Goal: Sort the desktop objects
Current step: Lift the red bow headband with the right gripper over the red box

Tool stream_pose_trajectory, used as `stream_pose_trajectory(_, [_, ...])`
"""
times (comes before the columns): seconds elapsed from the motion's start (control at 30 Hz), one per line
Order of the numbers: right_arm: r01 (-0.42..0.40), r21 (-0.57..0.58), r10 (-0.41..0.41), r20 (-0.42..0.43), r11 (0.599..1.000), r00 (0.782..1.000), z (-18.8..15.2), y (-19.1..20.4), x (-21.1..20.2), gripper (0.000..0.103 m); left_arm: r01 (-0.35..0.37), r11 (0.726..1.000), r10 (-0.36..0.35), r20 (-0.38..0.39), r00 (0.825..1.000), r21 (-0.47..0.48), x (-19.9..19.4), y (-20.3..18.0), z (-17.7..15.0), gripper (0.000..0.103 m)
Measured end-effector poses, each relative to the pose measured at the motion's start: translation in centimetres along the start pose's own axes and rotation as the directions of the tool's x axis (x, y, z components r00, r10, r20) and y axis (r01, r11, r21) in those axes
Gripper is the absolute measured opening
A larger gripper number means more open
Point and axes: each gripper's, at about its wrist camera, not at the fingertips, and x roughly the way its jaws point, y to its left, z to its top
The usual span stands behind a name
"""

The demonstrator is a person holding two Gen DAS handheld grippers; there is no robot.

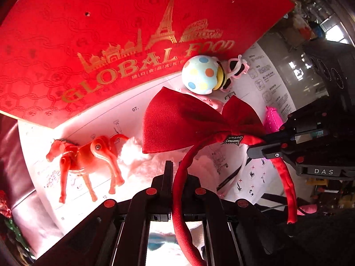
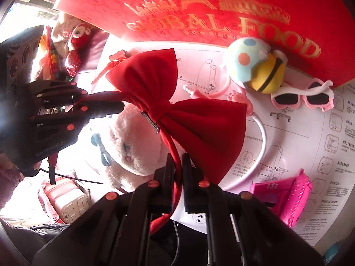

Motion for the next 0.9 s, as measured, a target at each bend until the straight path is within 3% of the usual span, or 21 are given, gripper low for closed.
stream_pose_trajectory(0.2, [0.044,-0.057,-0.04,0.062,0.997,0.997,0.9,3.3,-2.5,0.007,-0.058,0.998,0.058,0.093,0.994,-0.001,-3.3,-1.0,-0.5,0.003])
stream_pose_trajectory(0.4, [0.098,-0.079,-0.084,0.165,0.992,0.983,1.5,5.4,-7.0,0.008,-0.068,0.997,0.072,0.205,0.976,-0.028,-8.4,-0.3,-0.5,0.003])
stream_pose_trajectory(0.67, [0.165,-0.086,-0.132,0.303,0.983,0.944,3.1,7.4,-13.1,0.009,-0.07,0.994,0.094,0.325,0.941,-0.087,-12.9,0.2,1.8,0.003])
stream_pose_trajectory(0.9, [0.166,-0.045,-0.133,0.41,0.985,0.903,6.2,6.6,-17.3,0.01,-0.074,0.982,0.139,0.401,0.905,-0.173,-15.6,1.3,6.5,0.003])
